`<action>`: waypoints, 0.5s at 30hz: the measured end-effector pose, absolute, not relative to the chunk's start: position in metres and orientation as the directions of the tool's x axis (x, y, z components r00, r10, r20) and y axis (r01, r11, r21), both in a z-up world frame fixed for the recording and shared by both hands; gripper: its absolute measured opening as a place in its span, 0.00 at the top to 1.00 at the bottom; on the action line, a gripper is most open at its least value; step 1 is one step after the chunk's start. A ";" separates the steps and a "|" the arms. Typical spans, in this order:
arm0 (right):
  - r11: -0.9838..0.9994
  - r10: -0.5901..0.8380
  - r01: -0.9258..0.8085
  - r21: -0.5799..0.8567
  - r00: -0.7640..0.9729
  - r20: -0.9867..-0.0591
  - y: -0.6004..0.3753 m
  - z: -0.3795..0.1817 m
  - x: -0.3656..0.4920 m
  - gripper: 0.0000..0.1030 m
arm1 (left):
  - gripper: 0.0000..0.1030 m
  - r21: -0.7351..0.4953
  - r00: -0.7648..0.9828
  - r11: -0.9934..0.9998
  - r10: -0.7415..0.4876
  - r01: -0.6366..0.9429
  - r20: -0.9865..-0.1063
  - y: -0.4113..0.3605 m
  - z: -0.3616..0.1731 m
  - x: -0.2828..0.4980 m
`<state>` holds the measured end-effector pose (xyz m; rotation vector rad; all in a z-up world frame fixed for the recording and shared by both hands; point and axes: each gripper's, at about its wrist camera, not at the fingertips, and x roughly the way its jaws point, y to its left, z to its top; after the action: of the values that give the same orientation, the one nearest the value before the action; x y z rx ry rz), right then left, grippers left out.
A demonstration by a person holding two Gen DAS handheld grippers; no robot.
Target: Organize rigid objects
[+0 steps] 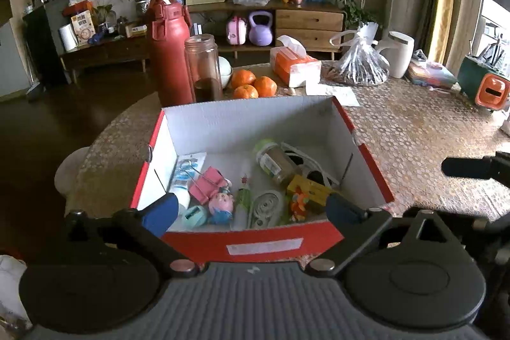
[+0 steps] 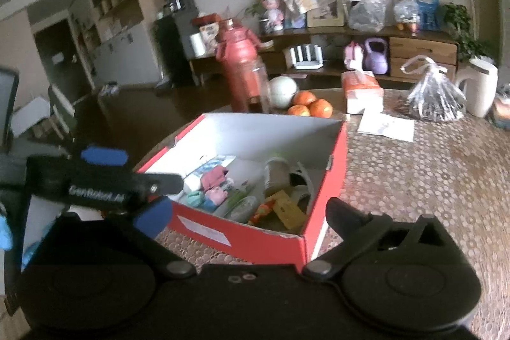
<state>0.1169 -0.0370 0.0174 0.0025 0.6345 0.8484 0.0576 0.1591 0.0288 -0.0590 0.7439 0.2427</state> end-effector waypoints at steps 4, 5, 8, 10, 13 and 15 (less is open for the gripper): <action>0.689 0.697 -0.673 0.268 0.516 -0.498 -0.052 0.018 0.118 0.00 | 0.00 0.001 0.717 0.974 0.166 -0.225 -0.677 0.153 0.026 0.051; 0.695 0.695 -0.666 0.272 0.523 -0.494 -0.056 0.017 0.117 0.00 | 0.00 -0.007 0.719 0.974 0.162 -0.226 -0.675 0.151 0.026 0.050; 0.707 0.688 -0.648 0.284 0.537 -0.487 -0.064 0.014 0.118 0.00 | 0.00 -0.015 0.725 0.972 0.163 -0.233 -0.670 0.147 0.025 0.046; 0.715 0.684 -0.635 0.292 0.547 -0.483 -0.070 0.012 0.118 0.00 | 0.00 -0.017 0.729 0.972 0.165 -0.235 -0.664 0.143 0.025 0.042; 0.721 0.679 -0.624 0.302 0.549 -0.488 -0.075 0.008 0.118 0.00 | 0.00 -0.024 0.734 0.970 0.165 -0.240 -0.659 0.141 0.026 0.039; 0.722 0.679 -0.619 0.309 0.550 -0.486 -0.077 0.006 0.118 0.00 | 0.00 -0.033 0.736 0.968 0.166 -0.248 -0.656 0.139 0.025 0.037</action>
<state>0.1181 -0.0770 0.0056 0.1059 0.6211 0.7696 0.0369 0.1395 0.0254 -0.1214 0.7086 0.2280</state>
